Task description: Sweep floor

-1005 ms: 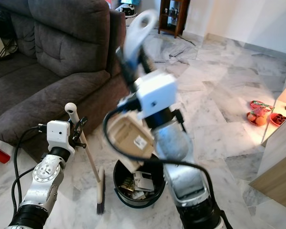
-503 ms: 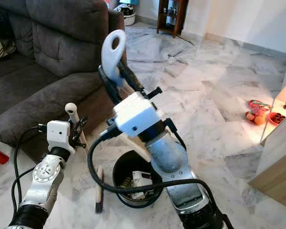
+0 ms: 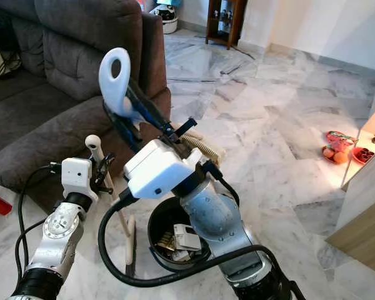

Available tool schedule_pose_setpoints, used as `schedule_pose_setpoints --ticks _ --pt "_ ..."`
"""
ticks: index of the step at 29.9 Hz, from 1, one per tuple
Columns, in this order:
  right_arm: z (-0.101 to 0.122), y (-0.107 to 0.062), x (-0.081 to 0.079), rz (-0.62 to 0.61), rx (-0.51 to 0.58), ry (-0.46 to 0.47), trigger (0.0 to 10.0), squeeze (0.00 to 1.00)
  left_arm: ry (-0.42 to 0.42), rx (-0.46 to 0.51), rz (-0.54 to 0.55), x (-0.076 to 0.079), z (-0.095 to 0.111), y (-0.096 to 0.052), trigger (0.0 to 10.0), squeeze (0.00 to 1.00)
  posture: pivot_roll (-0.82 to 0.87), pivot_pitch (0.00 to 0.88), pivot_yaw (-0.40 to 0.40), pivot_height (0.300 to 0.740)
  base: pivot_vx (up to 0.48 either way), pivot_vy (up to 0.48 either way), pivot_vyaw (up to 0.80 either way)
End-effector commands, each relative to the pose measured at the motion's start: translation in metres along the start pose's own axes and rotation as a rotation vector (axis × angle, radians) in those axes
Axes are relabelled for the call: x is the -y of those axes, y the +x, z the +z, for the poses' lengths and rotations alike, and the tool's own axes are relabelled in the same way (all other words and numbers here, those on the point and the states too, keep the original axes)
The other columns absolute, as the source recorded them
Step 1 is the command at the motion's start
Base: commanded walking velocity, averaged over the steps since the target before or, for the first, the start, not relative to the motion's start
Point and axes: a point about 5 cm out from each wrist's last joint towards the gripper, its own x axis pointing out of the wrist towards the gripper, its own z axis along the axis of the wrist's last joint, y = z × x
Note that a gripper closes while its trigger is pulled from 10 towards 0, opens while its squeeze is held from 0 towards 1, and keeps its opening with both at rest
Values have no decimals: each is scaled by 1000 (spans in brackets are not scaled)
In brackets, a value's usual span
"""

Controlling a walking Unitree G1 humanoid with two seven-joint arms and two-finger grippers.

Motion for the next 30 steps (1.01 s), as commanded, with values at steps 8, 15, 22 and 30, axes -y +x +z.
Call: schedule_pose_setpoints --ticks 8,15,22,30 --pt "7 2 5 6 25 -100 10000 0 9 43 -1 -2 8 3 10000 0 -5 79 11 740 0 0 0" --pt "-4 2 9 -24 -59 -73 10000 0 10 43 0 -2 8 2 10000 0 -5 80 12 740 0 0 0" --pt "-7 0 7 -15 -95 -43 10000 0 9 42 1 -2 8 2 10000 0 -2 79 11 740 0 0 0" --pt "-18 1 13 -69 -179 44 10000 0 10 43 2 -2 8 3 10000 0 -1 77 12 740 0 0 0"
